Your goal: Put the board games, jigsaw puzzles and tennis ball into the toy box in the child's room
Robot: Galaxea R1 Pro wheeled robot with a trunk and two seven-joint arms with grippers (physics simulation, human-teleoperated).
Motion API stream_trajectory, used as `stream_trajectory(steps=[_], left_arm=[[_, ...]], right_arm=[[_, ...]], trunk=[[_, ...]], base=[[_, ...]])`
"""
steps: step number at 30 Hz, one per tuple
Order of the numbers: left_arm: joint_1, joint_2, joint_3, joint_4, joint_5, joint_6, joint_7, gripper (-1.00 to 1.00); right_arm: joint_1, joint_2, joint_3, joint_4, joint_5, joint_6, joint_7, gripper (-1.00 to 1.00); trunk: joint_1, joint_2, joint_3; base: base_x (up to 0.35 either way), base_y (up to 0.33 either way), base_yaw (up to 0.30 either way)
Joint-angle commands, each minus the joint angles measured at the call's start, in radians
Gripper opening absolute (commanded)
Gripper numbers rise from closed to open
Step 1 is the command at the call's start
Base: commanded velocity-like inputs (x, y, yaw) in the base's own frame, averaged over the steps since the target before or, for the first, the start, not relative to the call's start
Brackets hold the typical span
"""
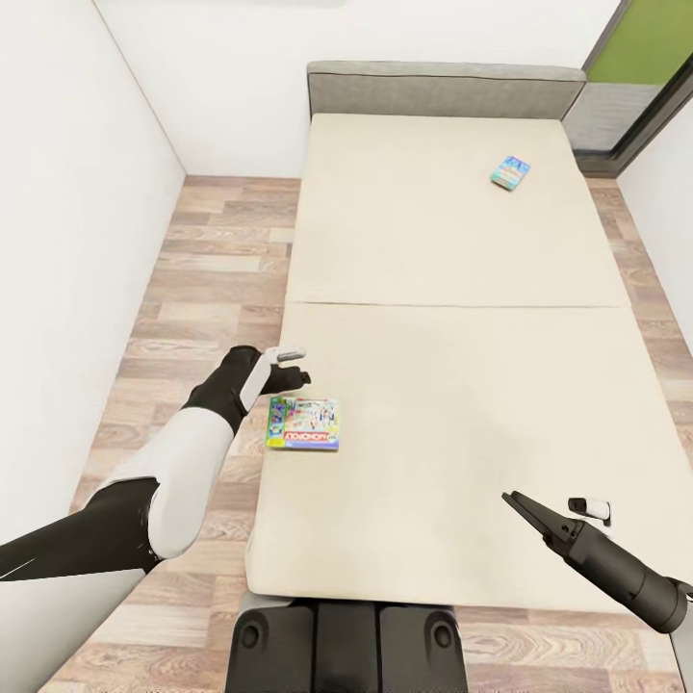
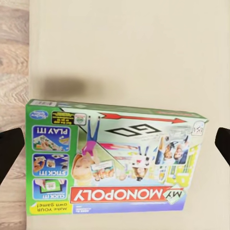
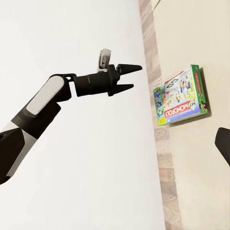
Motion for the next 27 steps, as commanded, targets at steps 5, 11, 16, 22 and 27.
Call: stream_trajectory(steps=[5, 11, 16, 22, 27], left_arm=[[0.000, -0.001, 0.006, -0.008, 0.000, 0.008, 0.003, 1.00], [0.000, -0.001, 0.006, -0.012, 0.000, 0.010, 0.003, 1.00], [0.000, -0.001, 0.006, -0.013, 0.000, 0.011, 0.003, 1.00], [0.000, -0.001, 0.005, -0.017, 0.000, 0.011, 0.002, 1.00], [0.000, -0.001, 0.006, -0.036, 0.000, 0.013, 0.002, 1.00]], right_arm=[[0.000, 0.000, 0.000, 0.000, -0.002, 0.005, 0.001, 1.00], [0.000, 0.000, 0.000, 0.000, -0.002, 0.006, 0.001, 1.00], [0.000, 0.000, 0.000, 0.000, -0.002, 0.005, 0.001, 1.00], [0.000, 0.000, 0.000, 0.000, -0.003, 0.006, 0.001, 1.00], [0.000, 0.000, 0.000, 0.000, -0.003, 0.005, 0.001, 1.00]], trunk=[[0.000, -0.002, -0.009], [0.000, -0.002, -0.019], [0.000, -0.002, -0.027], [0.000, -0.002, -0.037], [0.000, -0.002, -0.045]], base=[[0.000, 0.000, 0.000], [0.000, 0.000, 0.000], [0.000, 0.000, 0.000], [0.000, 0.000, 0.000], [0.000, 0.000, 0.000]])
